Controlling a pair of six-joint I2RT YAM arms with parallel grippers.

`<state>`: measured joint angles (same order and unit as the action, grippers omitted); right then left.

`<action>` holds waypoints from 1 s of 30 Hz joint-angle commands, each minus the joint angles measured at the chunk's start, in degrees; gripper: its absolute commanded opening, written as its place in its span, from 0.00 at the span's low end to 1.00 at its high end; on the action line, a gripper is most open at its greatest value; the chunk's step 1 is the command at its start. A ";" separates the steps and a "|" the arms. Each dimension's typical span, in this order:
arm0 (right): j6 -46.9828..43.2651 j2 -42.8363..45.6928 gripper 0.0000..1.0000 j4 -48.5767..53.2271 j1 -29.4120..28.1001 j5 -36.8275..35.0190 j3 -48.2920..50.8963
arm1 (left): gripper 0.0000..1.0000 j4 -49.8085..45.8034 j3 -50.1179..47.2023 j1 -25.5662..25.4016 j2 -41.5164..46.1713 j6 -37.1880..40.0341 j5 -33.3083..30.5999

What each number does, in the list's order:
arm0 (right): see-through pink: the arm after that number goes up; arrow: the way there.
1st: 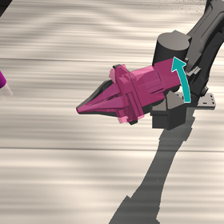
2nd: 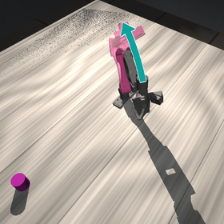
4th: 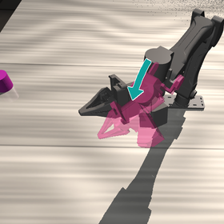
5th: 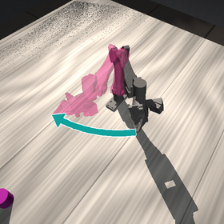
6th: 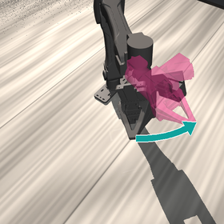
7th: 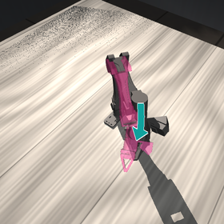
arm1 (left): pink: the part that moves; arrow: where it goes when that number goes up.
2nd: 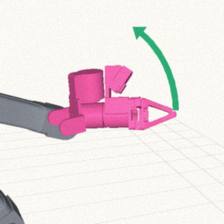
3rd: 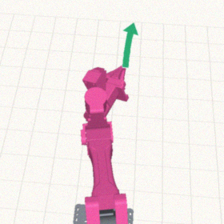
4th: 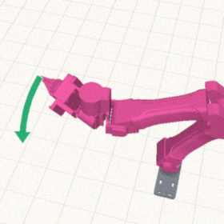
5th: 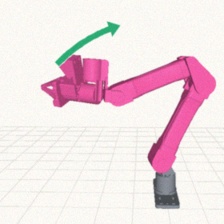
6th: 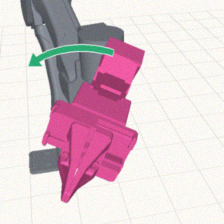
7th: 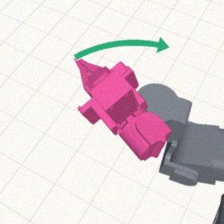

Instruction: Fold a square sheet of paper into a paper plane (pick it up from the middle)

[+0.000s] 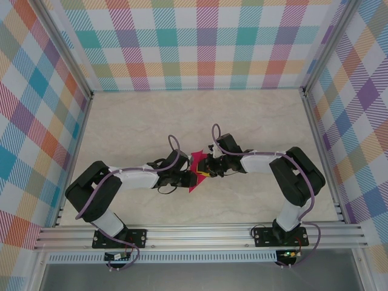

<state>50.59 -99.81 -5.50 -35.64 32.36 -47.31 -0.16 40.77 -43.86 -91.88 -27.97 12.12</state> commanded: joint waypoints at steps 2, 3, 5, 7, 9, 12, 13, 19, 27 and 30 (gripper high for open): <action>-0.26 0.32 0.21 0.70 -0.18 0.27 -0.78 | 0.22 -1.85 1.16 -1.20 0.09 1.25 -2.34; -0.24 0.40 0.21 0.67 -0.22 0.27 -0.74 | 0.21 -1.69 1.22 -1.28 0.33 1.24 -2.28; -0.30 0.47 0.20 0.81 -0.21 0.25 -0.78 | 0.21 -1.76 1.07 -1.32 1.22 1.25 -2.20; -0.25 0.36 0.19 0.87 -0.18 0.21 -0.87 | 0.27 -2.29 1.23 -1.62 2.44 1.25 -2.35; -0.29 0.39 0.19 1.21 -0.19 0.13 -0.77 | 0.32 -3.23 1.21 -2.27 4.13 1.37 -3.64; -0.30 0.57 0.19 2.05 -0.22 -0.84 -0.39 | 0.40 -5.21 1.06 -3.49 6.50 1.60 -6.39; -0.09 0.73 0.20 1.75 -0.22 -0.72 -0.19 | 0.41 -5.56 0.88 -3.99 7.10 1.60 -7.27; -0.01 0.73 0.20 1.75 -0.22 -0.68 -0.33 | 0.48 -7.85 1.30 -7.88 6.39 1.51 -14.66; -0.19 0.69 0.20 1.94 -0.21 -0.69 -0.33 | 0.47 -7.43 1.47 -11.78 4.18 -0.74 -25.63; -0.29 0.83 0.20 1.98 -0.22 -0.58 -0.37 | 0.44 -6.60 1.61 -12.26 3.06 -0.85 -26.04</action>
<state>50.59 -99.81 -4.58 -35.64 31.92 -47.31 -7.18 41.10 -55.44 -87.61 -27.99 -10.20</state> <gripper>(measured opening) 0.199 0.445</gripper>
